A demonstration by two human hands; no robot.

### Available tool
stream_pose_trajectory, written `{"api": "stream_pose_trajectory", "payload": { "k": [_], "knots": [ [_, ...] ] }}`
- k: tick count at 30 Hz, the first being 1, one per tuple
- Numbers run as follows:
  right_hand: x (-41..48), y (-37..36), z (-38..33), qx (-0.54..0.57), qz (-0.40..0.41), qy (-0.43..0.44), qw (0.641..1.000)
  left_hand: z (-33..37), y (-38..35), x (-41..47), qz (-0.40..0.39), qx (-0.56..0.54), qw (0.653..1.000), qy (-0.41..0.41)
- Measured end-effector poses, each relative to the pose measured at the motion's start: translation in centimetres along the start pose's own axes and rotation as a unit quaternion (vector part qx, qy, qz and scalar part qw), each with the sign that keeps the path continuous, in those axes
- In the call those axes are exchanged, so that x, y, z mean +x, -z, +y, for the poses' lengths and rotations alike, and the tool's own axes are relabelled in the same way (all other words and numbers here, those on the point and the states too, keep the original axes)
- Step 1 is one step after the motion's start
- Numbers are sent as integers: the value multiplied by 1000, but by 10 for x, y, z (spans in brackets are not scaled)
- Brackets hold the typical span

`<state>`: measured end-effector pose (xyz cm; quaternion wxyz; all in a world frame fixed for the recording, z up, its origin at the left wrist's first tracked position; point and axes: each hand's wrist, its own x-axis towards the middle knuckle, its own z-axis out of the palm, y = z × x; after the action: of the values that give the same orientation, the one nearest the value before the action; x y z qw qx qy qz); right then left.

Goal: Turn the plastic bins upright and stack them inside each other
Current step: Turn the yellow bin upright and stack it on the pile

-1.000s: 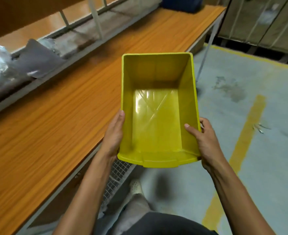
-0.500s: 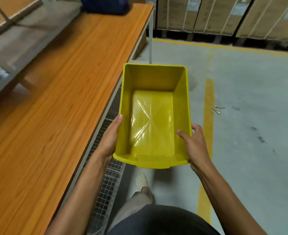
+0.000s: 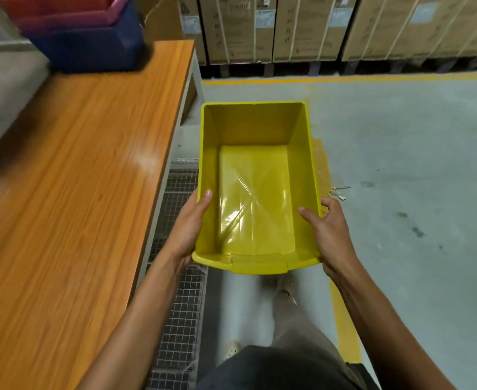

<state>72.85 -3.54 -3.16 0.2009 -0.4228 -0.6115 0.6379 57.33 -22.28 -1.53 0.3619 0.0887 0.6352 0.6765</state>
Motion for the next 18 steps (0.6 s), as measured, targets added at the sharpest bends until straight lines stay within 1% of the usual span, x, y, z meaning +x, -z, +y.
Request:
{"api": "stream_pose_trajectory", "payload": {
  "k": [3,5,9,14,18],
  "knots": [
    [59,1,-16,10,-29,10,999,13,-17,57,10,1,1000,-10],
    [100,6,-31,25,-60,18,998,22,-30,95,16,-14,1000,-7],
    [178,13,-64,43,-94,32,994,41,-58,165,35,-43,998,0],
    [264,16,-101,34,-111,49,992,65,-91,240,81,-22,996,-25],
    [323,4,-121,36,-114,53,991,83,-99,288,119,-34,992,-32]
  ]
}}
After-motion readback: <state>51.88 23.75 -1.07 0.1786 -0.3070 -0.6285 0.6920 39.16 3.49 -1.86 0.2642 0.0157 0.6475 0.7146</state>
